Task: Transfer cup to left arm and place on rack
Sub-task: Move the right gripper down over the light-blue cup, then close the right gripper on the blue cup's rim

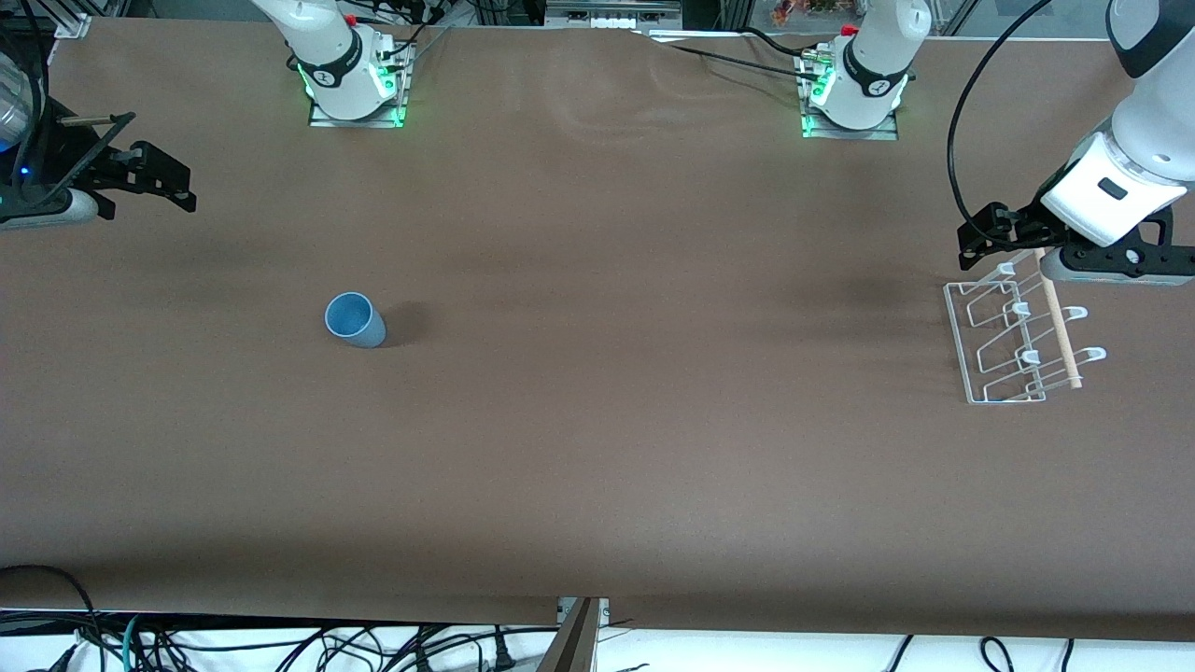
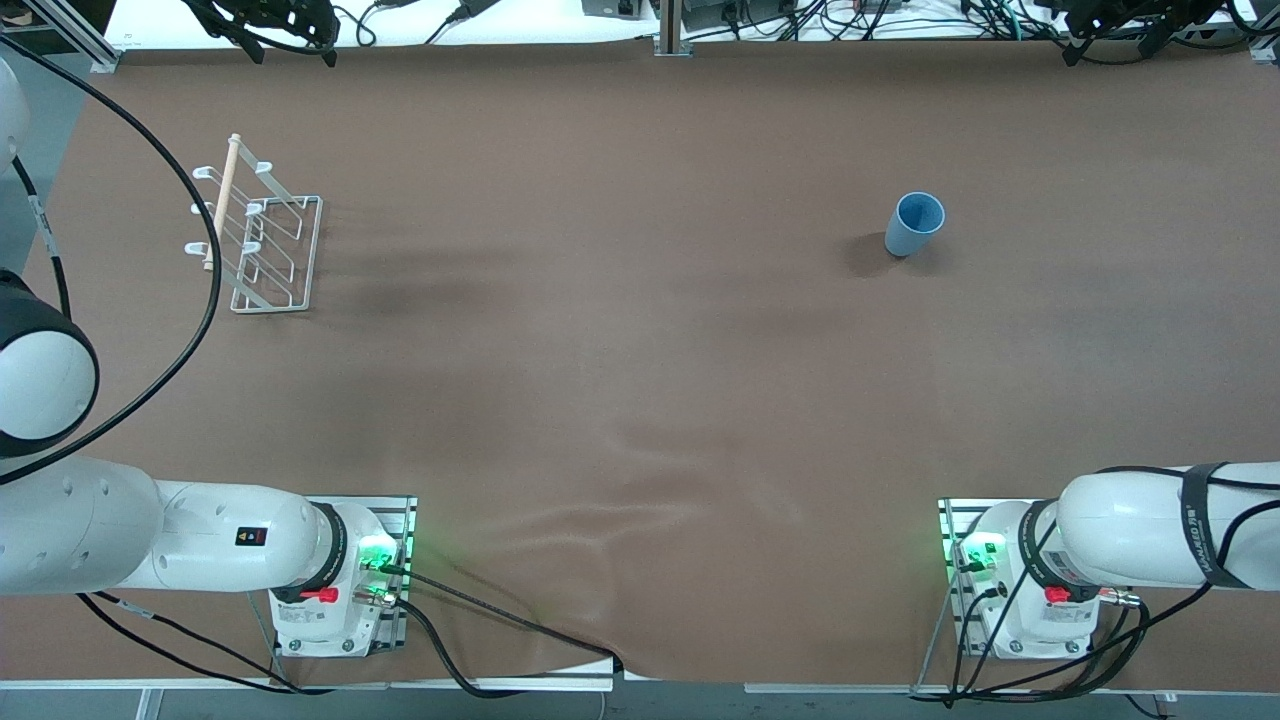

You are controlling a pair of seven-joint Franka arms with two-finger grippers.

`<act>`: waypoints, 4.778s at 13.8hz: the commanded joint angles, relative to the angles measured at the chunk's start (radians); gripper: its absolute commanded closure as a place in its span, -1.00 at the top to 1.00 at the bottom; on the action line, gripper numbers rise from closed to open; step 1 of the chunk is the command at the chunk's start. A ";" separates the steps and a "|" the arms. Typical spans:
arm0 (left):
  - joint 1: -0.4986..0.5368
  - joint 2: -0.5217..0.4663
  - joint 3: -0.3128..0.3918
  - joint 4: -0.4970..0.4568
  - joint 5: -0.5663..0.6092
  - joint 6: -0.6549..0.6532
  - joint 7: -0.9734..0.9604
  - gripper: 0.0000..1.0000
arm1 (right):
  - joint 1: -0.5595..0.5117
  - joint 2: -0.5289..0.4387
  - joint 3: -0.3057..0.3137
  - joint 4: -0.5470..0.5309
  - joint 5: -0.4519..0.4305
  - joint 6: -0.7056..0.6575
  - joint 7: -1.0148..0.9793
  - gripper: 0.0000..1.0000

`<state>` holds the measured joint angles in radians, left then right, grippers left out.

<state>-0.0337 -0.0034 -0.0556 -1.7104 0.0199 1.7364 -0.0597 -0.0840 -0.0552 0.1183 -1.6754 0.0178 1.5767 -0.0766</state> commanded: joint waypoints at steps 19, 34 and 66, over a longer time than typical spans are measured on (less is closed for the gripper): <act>0.000 -0.012 -0.004 0.002 -0.021 -0.021 -0.003 1.00 | 0.000 0.021 0.000 0.042 0.008 -0.024 -0.015 0.98; 0.000 -0.010 -0.006 0.002 -0.021 -0.023 -0.003 1.00 | 0.004 0.106 0.001 0.022 0.013 -0.035 -0.012 0.98; 0.000 -0.012 -0.004 0.002 -0.021 -0.024 0.000 1.00 | 0.099 0.422 0.000 -0.360 -0.087 0.579 0.087 -1.00</act>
<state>-0.0352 -0.0037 -0.0583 -1.7104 0.0199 1.7261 -0.0599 0.0127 0.3795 0.1172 -2.0191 -0.0641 2.1468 -0.0045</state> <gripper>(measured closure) 0.000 0.855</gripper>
